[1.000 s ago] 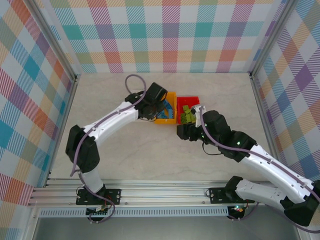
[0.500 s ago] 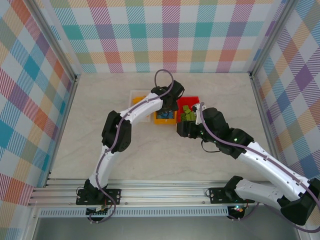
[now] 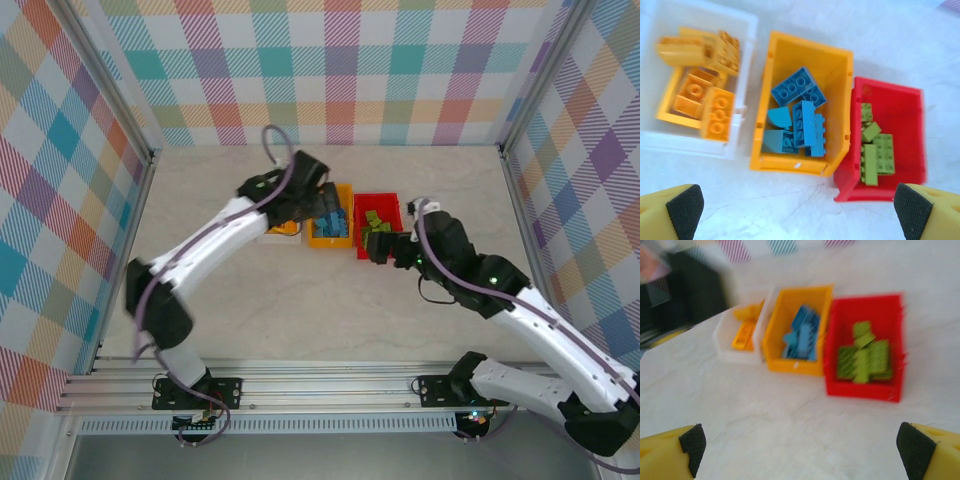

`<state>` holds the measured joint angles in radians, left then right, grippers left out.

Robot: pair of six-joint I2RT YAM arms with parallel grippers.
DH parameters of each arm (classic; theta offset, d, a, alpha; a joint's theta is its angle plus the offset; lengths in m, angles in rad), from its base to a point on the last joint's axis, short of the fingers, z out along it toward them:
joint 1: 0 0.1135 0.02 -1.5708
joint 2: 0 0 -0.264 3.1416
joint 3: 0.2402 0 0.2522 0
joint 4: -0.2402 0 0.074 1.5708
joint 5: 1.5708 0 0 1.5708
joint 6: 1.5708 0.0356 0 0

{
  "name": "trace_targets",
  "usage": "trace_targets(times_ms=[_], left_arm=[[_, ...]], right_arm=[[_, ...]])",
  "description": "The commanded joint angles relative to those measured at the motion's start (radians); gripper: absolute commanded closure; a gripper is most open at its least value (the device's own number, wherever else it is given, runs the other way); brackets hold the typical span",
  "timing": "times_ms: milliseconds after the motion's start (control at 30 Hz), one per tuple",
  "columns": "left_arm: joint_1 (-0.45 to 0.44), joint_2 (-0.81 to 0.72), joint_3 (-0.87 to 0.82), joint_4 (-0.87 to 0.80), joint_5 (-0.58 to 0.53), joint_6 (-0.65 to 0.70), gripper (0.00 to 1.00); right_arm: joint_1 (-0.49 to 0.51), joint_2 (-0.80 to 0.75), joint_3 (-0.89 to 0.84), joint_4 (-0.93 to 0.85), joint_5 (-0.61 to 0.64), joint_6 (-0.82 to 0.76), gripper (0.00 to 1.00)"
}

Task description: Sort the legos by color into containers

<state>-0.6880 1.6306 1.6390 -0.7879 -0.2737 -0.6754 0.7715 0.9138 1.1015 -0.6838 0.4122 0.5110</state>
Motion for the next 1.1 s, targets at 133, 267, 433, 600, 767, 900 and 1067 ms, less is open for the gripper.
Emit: trace_targets(times_ms=[133,267,433,600,767,900,1067], left_arm=[[0.126,-0.383,-0.325,-0.055,-0.418,-0.006,0.0],[0.32,-0.558,-0.726,0.352,-0.364,0.266,0.0],[0.447,-0.556,-1.014,0.741,-0.287,0.475,0.0],[0.492,-0.387,-1.143,1.057,-0.169,0.552,0.0],[0.519,-0.198,-1.114,1.239,-0.066,0.61,0.0],[0.544,-0.121,-1.086,1.319,-0.027,0.71,0.0],[0.621,-0.107,-1.189,1.501,0.078,0.658,0.0]], right_arm=[[-0.127,-0.208,-0.114,-0.057,0.536,-0.021,0.0],[-0.387,-0.258,-0.35,0.269,0.375,-0.194,0.0],[-0.568,-0.226,-0.701,0.766,0.097,-0.375,0.0],[-0.628,0.011,-0.784,0.947,0.014,-0.387,0.0],[-0.677,0.227,-0.76,1.089,-0.097,-0.413,0.0],[-0.728,0.337,-0.75,1.263,-0.196,-0.421,0.0],[-0.773,0.497,-0.749,1.492,-0.311,-0.434,0.0]])
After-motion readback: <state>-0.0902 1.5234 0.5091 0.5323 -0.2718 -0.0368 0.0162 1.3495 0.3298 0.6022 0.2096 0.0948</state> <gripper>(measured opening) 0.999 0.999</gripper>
